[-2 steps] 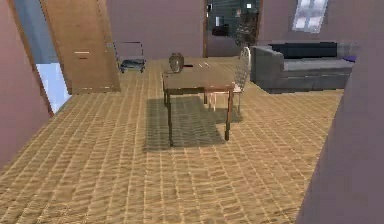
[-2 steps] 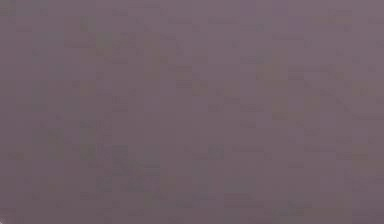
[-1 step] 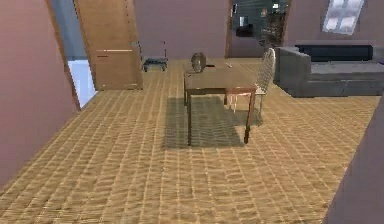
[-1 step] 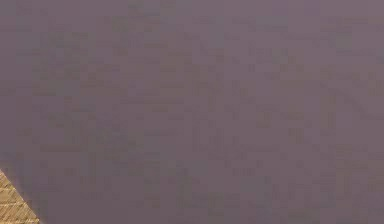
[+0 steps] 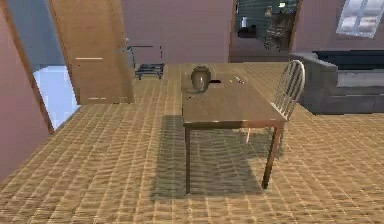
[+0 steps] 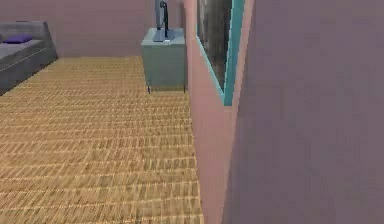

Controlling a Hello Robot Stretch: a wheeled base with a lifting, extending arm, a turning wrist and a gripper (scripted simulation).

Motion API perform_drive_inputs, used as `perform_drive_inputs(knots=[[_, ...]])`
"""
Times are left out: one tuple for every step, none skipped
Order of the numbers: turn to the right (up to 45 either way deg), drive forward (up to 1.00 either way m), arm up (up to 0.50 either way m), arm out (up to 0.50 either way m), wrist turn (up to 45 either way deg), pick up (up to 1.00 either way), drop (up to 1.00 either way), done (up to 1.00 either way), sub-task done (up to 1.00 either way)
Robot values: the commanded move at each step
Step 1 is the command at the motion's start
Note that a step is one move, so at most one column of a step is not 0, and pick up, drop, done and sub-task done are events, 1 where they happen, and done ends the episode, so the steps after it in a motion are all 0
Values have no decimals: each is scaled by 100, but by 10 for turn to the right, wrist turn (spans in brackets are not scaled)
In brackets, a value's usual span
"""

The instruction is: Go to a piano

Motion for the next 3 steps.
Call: perform_drive_inputs(knots=[[300, 0, 0, 0, 0, 0, 0, 0, 0], [0, 55, 0, 0, 0, 0, 0, 0, 0], [240, 0, 0, 0, 0, 0, 0, 0, 0]])
